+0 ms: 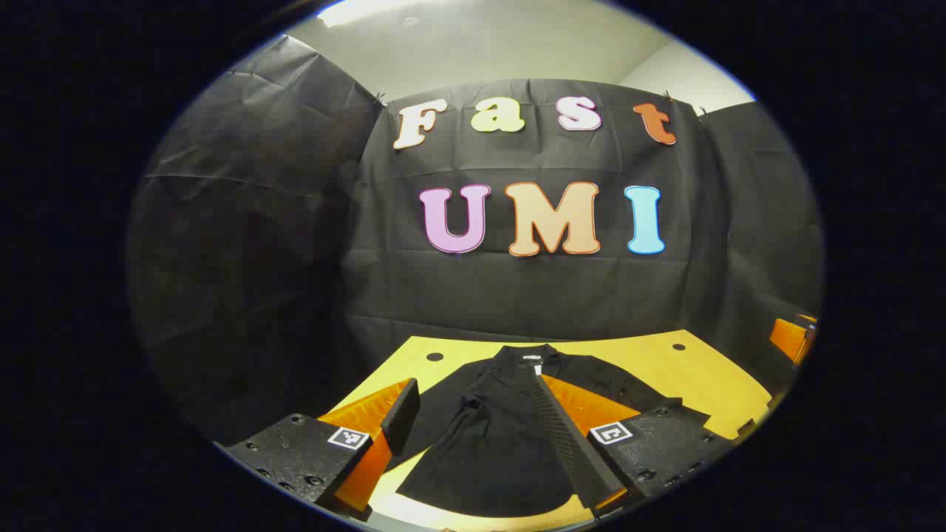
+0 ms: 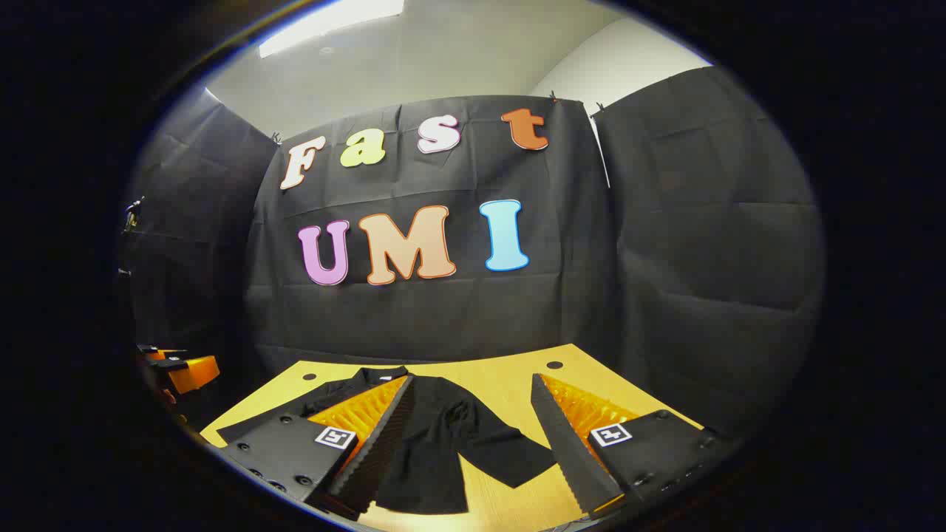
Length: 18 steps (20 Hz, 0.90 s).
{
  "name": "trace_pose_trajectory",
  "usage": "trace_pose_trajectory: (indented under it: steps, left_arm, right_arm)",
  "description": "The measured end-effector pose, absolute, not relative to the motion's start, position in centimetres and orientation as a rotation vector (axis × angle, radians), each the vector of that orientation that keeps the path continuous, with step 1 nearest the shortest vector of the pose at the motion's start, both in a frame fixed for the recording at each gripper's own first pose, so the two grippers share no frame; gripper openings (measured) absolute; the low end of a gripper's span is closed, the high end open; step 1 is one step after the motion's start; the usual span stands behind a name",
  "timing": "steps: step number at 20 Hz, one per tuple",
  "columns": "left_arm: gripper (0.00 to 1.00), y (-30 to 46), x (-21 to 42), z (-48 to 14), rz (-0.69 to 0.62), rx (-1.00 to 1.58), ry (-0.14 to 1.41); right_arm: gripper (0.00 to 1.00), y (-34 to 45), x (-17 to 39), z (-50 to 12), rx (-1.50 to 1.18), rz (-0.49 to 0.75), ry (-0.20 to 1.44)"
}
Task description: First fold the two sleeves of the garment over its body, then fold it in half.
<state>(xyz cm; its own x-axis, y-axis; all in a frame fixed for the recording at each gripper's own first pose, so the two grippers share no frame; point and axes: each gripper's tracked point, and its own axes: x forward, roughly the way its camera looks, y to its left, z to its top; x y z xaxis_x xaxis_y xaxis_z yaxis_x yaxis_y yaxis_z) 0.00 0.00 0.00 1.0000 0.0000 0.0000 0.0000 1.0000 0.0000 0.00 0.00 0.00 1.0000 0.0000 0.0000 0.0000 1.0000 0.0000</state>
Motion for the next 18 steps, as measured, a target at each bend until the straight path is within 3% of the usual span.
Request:
trace_pose_trajectory:
  steps: [1,18]
  left_arm:
    - [0.93,-0.1,0.0,-0.1,-0.001,0.003,0.001]
    - [0.93,1.2,-1.1,-2.0,0.057,-0.058,0.048]
  right_arm:
    - [0.99,0.0,-0.1,0.0,0.000,0.001,0.000]
    - [0.99,-0.7,-0.3,-0.4,-0.001,0.017,0.014]
